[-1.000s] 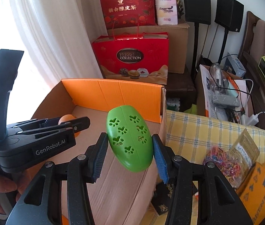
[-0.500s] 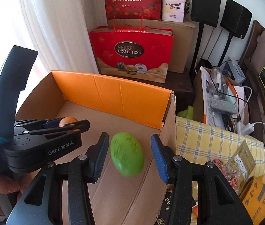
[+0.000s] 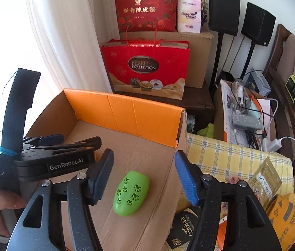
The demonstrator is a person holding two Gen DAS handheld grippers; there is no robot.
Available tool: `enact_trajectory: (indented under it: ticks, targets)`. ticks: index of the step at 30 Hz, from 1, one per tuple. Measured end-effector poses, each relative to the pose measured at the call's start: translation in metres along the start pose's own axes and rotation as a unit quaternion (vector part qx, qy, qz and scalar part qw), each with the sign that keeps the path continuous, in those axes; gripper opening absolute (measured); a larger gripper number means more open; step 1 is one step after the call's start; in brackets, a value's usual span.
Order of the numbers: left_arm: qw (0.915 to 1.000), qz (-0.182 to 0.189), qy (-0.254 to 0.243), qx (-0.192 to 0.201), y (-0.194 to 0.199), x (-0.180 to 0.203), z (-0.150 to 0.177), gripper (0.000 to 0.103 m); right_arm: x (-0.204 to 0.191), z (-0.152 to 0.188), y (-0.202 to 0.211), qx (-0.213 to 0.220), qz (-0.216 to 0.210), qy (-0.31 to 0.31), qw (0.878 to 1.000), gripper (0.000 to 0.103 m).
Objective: Organize objects
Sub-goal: 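Withdraw both open tools from the box back over the table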
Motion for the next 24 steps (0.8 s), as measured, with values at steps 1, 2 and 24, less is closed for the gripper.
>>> enact_trajectory:
  ticks: [1,2,24]
  targets:
    - [1.0000,-0.001,0.001,0.006,0.004,-0.002,0.000,0.097,0.002,0.001,0.005,0.008,0.001,-0.003,1.000,0.070]
    - [0.9999,-0.002,0.000,0.012,0.008,-0.002,0.000,0.098,0.002,0.000,0.009,0.012,0.001,-0.005,1.000,0.075]
    - [0.9901,-0.008,-0.073,0.120,0.104,0.014,0.032,0.103,0.027,0.016,0.073,0.046,0.040,-0.033,0.998,0.103]
Point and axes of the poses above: each gripper's, at about its wrist camera, not at the fingertips, and y roughly against the way its jaws point, x to its right, z to its underside, the point moved 1 cm from there along -y, roughly the way its jaws point, and after that the axes turned 6 degrees about y, right-handed, at the moved point
